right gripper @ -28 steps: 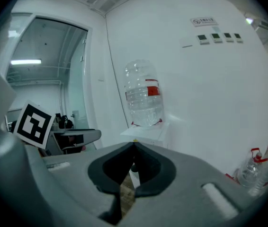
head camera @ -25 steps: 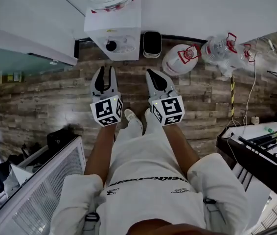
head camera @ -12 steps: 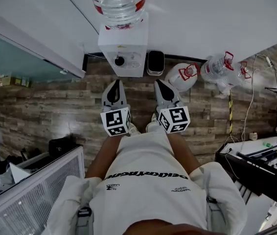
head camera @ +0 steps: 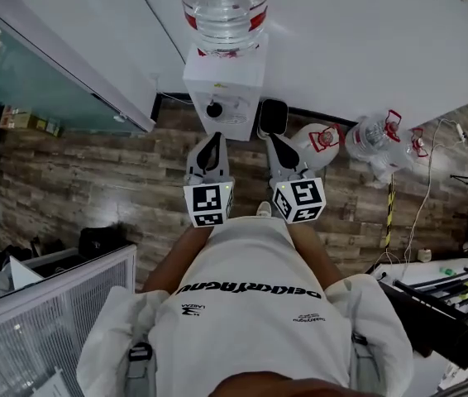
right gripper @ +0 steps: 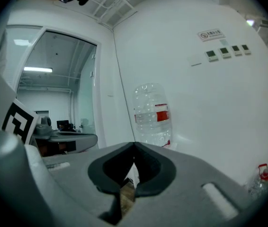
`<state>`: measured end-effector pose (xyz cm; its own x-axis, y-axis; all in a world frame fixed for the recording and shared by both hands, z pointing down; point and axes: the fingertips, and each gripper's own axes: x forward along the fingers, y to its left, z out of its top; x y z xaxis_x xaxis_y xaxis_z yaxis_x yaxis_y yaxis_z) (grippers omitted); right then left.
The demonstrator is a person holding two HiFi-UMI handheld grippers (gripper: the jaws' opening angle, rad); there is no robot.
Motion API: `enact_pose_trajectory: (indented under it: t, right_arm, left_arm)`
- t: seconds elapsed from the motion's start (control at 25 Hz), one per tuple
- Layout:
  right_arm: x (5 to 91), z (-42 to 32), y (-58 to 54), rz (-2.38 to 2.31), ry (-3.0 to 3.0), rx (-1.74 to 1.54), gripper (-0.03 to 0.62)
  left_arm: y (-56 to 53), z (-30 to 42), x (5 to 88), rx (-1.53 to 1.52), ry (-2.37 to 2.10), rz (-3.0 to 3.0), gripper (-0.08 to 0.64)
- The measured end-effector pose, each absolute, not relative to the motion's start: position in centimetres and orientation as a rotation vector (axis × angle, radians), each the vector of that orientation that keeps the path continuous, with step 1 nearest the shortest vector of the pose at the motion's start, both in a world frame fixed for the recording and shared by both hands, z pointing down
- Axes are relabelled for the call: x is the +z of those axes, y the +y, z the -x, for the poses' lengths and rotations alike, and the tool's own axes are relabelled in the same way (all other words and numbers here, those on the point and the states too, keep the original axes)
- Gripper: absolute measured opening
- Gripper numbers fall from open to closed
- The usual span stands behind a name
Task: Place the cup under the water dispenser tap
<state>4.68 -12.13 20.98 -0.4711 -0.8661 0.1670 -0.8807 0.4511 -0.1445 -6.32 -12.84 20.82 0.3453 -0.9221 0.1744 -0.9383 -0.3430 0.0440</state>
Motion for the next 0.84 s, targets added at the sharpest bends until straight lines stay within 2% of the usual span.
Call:
enact_pose_trajectory:
  t: [0.84]
  right_arm:
    - [20.6,-7.1,-13.4,-1.528,-2.657,0.293,-0.002]
  left_arm:
    - [-13.4,3.7,19.9,0.121,-1.750,-2.464,-0.002]
